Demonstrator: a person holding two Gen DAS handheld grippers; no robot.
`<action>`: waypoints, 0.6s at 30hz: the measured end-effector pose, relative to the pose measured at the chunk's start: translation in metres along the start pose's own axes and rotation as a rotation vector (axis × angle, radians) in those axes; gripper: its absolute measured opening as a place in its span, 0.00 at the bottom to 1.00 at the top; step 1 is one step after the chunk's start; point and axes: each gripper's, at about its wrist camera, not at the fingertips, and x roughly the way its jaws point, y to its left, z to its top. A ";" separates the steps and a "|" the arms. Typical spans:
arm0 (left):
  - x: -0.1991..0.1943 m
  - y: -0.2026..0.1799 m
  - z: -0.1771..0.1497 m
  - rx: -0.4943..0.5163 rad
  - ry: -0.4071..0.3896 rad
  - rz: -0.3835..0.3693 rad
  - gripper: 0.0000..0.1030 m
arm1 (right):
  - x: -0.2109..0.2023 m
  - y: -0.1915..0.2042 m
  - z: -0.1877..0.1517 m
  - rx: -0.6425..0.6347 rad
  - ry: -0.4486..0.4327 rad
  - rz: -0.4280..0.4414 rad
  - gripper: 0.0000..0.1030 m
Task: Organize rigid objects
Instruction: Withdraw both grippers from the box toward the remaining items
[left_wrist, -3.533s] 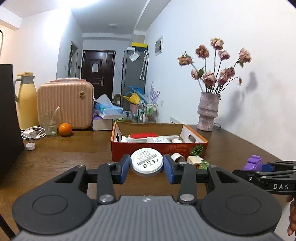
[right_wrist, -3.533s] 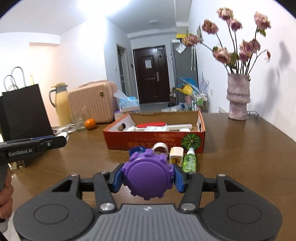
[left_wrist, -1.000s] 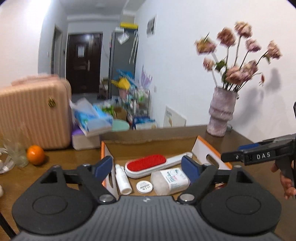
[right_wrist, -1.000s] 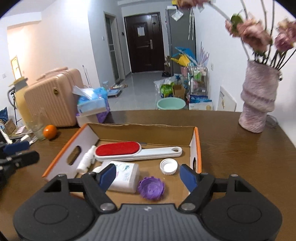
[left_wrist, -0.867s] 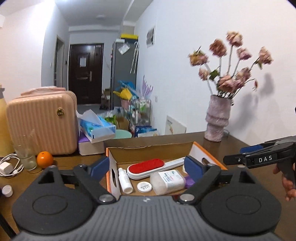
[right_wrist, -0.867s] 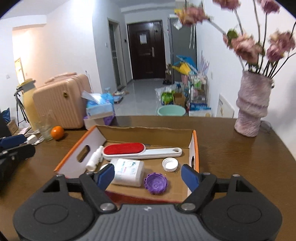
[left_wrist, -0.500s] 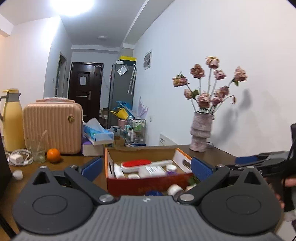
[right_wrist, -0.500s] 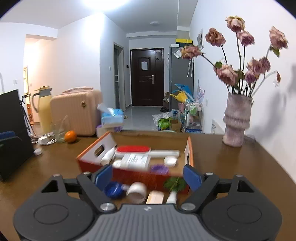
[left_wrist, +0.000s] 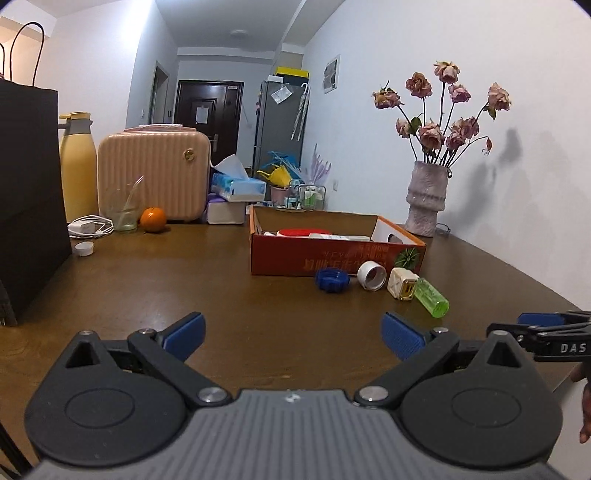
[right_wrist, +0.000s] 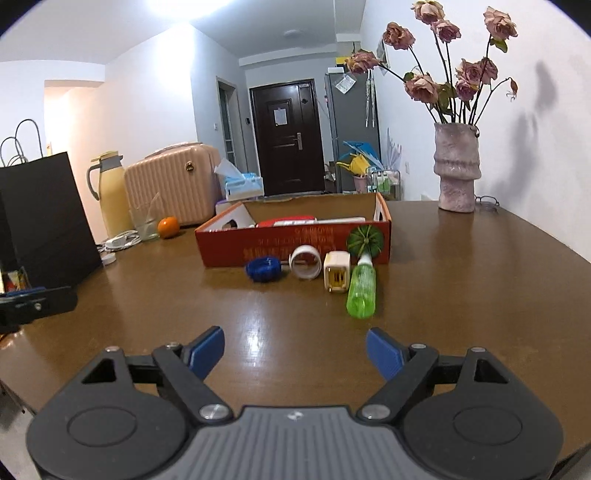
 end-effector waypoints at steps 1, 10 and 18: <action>0.001 0.000 -0.001 -0.003 0.004 -0.003 1.00 | -0.003 0.001 -0.001 -0.008 -0.004 -0.008 0.81; 0.023 -0.006 -0.012 0.011 0.063 -0.011 1.00 | 0.000 -0.002 -0.006 -0.024 -0.007 -0.072 0.82; 0.081 -0.019 -0.003 0.080 0.107 -0.045 1.00 | 0.040 -0.015 0.006 -0.038 0.028 -0.095 0.82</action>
